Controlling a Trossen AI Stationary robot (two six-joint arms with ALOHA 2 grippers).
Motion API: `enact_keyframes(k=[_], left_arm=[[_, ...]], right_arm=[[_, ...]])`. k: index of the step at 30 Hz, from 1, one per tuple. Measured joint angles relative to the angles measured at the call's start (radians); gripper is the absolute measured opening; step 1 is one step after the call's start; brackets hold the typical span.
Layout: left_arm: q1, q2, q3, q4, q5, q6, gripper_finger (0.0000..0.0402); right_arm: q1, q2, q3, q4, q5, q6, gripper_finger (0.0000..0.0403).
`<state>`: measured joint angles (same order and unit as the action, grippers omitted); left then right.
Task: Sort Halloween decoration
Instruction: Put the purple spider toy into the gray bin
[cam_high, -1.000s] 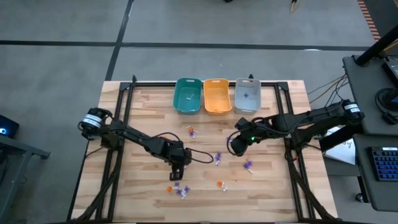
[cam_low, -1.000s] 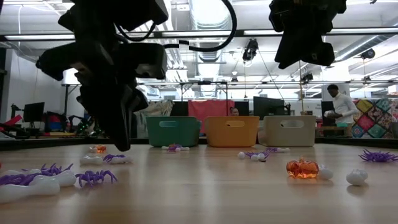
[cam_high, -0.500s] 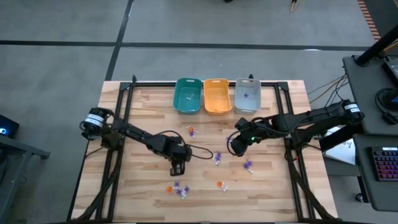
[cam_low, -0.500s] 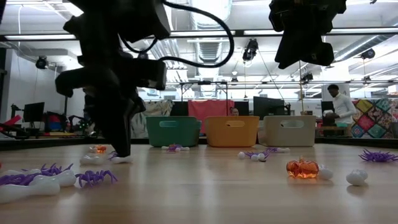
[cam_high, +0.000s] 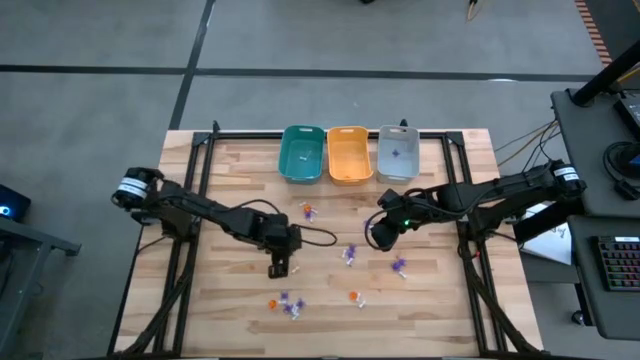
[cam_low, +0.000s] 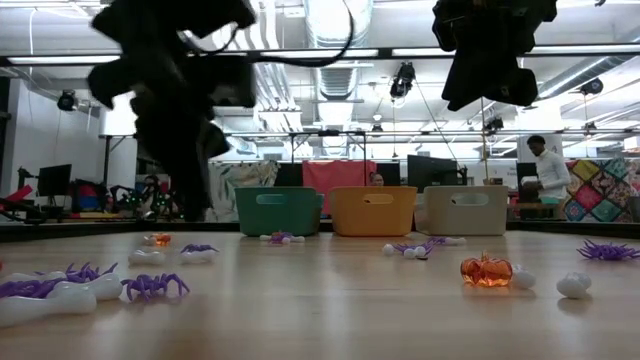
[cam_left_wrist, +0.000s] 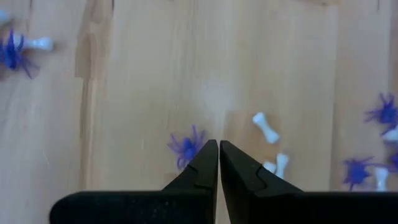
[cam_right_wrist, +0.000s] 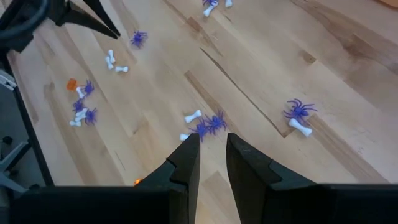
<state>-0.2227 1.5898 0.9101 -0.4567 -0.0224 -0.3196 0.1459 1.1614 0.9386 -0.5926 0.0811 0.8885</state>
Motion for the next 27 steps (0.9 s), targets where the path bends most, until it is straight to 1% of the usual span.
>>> enact_keyframes(k=[3,7,10,13,17,24,27], left_arm=[[-0.001,-0.08,-0.103,0.114,-0.001,-0.065,0.0],[0.0,-0.164,-0.22,0.209,-0.022,-0.11,0.0],[0.0,-0.192,-0.27,0.319,-0.022,-0.109,0.0],[-0.001,-0.198,-0.294,0.37,-0.026,-0.109,0.0013],[-0.001,-0.183,-0.295,0.374,-0.048,-0.109,0.0056],[-0.001,-0.129,-0.283,0.377,-0.049,-0.111,0.0165],[-0.001,-0.101,-0.279,0.374,-0.056,-0.121,0.0199]], right_arm=[[0.0,0.0,0.0,0.0,0.0,-0.014,0.0068],[0.0,0.0,0.0,0.001,0.023,-0.035,0.0068],[-0.001,0.0,0.0,0.007,0.037,-0.054,0.0068],[-0.001,0.0,0.0,0.007,0.054,-0.071,0.0068],[-0.002,0.0,0.0,0.008,0.057,-0.075,0.0068],[-0.002,0.0,0.0,0.008,0.058,-0.075,0.0068],[-0.002,0.0,0.0,0.007,0.058,-0.071,0.0068]])
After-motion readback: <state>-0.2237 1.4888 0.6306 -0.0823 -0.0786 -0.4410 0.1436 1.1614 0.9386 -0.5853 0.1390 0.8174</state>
